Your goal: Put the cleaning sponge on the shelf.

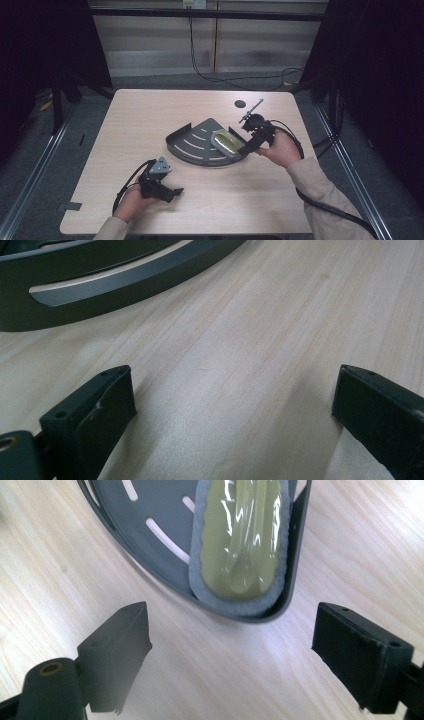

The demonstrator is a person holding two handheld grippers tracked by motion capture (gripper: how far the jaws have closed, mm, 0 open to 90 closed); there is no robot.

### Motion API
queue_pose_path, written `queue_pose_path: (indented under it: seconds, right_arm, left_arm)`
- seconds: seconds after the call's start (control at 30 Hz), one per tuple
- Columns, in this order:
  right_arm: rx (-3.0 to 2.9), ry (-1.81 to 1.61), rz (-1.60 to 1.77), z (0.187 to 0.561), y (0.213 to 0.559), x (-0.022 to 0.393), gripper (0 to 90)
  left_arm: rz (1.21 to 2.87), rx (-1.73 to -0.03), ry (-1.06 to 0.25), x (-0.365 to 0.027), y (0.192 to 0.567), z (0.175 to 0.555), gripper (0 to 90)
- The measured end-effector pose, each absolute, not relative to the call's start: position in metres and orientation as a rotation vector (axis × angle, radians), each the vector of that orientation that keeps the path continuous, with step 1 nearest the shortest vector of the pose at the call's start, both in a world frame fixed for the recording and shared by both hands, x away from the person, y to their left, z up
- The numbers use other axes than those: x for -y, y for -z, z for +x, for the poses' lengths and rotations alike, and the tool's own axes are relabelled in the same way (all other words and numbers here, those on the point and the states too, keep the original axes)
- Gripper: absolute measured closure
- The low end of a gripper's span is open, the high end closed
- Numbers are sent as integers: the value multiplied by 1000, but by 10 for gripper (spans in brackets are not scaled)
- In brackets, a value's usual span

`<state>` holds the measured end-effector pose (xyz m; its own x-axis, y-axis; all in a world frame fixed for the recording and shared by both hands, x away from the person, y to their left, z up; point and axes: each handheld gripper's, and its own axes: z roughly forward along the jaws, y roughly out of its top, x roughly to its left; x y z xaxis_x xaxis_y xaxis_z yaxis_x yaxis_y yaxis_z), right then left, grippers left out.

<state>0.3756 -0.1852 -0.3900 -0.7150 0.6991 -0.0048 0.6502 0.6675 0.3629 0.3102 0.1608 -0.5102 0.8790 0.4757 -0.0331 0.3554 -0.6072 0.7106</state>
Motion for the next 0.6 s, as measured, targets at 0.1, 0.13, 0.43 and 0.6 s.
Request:
queue_pose_path:
  seconds: [0.1,0.13,0.43,0.6]
  right_arm:
    - [-2735,-513,1105,373,391,189,146]
    - [-2730,-523,1100,369,392,193,146]
    - [-2758,-507,1081,353,402,203,146]
    - [-2773,-484,1069,347,409,207,147]
  left_arm:
    - [2285,-597,-202,-161,510,310,31]
    - [2284,-597,-202,-161,510,310,31]
    - [2284,-598,-202,-161,510,310,31]
    - [2282,-597,-200,-161,510,310,31]
